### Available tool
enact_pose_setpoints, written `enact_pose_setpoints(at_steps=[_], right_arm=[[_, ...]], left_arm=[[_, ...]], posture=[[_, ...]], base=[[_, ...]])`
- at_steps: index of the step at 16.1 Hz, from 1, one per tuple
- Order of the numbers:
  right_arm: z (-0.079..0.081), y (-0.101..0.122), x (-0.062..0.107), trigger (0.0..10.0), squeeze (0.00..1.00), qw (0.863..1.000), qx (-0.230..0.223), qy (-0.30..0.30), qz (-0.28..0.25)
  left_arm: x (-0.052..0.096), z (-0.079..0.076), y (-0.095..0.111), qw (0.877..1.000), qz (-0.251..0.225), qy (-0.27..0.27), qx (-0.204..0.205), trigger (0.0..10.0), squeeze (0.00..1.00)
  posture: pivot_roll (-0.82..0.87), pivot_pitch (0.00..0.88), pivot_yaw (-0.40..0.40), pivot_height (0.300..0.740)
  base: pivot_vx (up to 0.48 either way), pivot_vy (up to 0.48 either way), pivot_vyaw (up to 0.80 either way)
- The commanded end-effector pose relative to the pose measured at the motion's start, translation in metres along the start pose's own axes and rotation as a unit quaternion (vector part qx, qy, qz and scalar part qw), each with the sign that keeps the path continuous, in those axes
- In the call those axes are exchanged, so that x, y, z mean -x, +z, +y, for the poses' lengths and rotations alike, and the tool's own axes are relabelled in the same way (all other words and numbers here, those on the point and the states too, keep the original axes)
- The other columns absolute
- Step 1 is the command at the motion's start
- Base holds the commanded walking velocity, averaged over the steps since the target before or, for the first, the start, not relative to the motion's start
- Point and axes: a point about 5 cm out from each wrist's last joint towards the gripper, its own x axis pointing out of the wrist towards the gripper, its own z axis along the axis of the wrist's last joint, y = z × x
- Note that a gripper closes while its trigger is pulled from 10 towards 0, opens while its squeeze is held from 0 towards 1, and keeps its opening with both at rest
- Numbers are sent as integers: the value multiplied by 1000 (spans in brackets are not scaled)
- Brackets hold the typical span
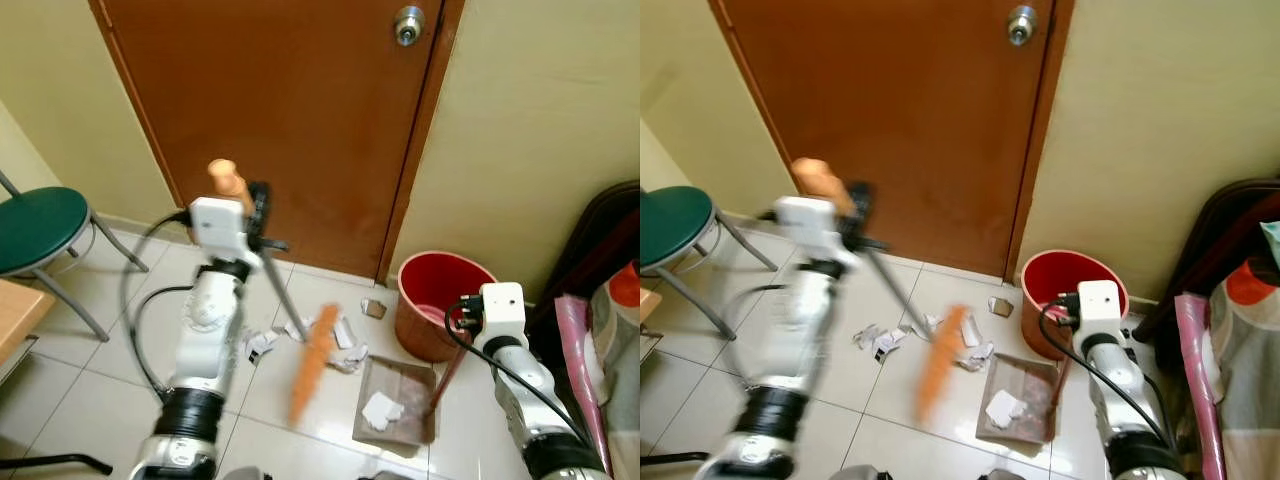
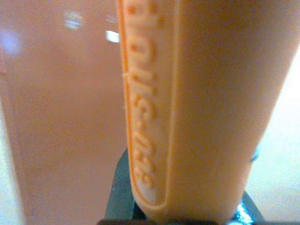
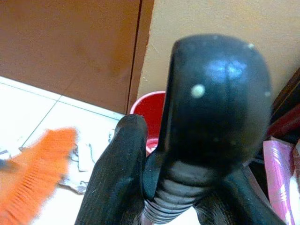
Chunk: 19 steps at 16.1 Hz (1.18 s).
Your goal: Sweep floor
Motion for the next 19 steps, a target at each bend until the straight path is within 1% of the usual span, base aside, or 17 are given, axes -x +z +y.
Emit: enact_pose_setpoints(at_steps=[1,2,3,4,5,6,7,8,9,11,13,14,16,19], right_arm=[[-9,1,1,10000,0,1000,10,-6,1],[-11,3,0,10000,0,1000,9,-8,0],[-12,6,-1,10000,0,1000,6,-8,-5],[-12,11,-2,10000,0,1000,1,-3,-12],[-11,17,-2,10000,0,1000,-5,4,-20],[-10,30,-3,10000,0,998,-25,35,-34],[-9,38,-1,10000,0,996,-38,62,-45],[-11,46,1,10000,0,995,-35,77,-54],[-18,61,5,10000,0,993,-36,86,-70],[-27,83,6,10000,0,991,-38,87,-90],[-28,98,9,10000,0,989,-62,98,-97],[-27,110,12,10000,0,986,-79,110,-100],[-26,125,12,10000,0,980,-106,124,-111],[-34,146,14,10000,0,975,-134,120,-128]], left_arm=[[0,8,15,999,-29,18,-2,10000,0],[2,13,14,999,-26,25,-6,10000,0],[7,18,11,999,-16,30,-13,10000,0],[17,21,4,999,0,32,-22,10000,0],[25,21,-2,999,13,30,-29,10000,0],[34,19,-8,999,29,25,-36,10000,0],[39,18,-10,998,37,23,-37,10000,0],[42,17,-12,998,45,20,-44,10000,0],[46,18,-13,997,49,18,-53,10000,0],[46,24,-13,996,53,27,-68,10000,0],[47,29,-13,995,58,39,-71,10000,0],[48,29,-14,995,61,39,-74,10000,0],[47,31,-16,994,63,42,-74,10000,0],[41,30,-16,994,59,50,-71,10000,0]], posture=[[-5,49,-12,740],[-4,42,-11,740],[-7,35,-10,740],[-7,32,-10,740],[-8,23,-9,740],[-14,7,-7,740],[-14,6,-7,740],[-18,2,-8,740],[-29,0,-8,740],[-43,0,-5,740],[-44,0,-1,740],[-45,0,-1,740],[-49,0,-2,740],[-59,0,1,740]], base=[[0,0,0],[0,0,0],[0,0,0],[0,0,0],[0,0,0],[0,0,0],[0,0,0],[0,0,0],[0,0,0],[0,0,0],[0,0,0],[0,0,0],[0,0,0],[0,0,0]])
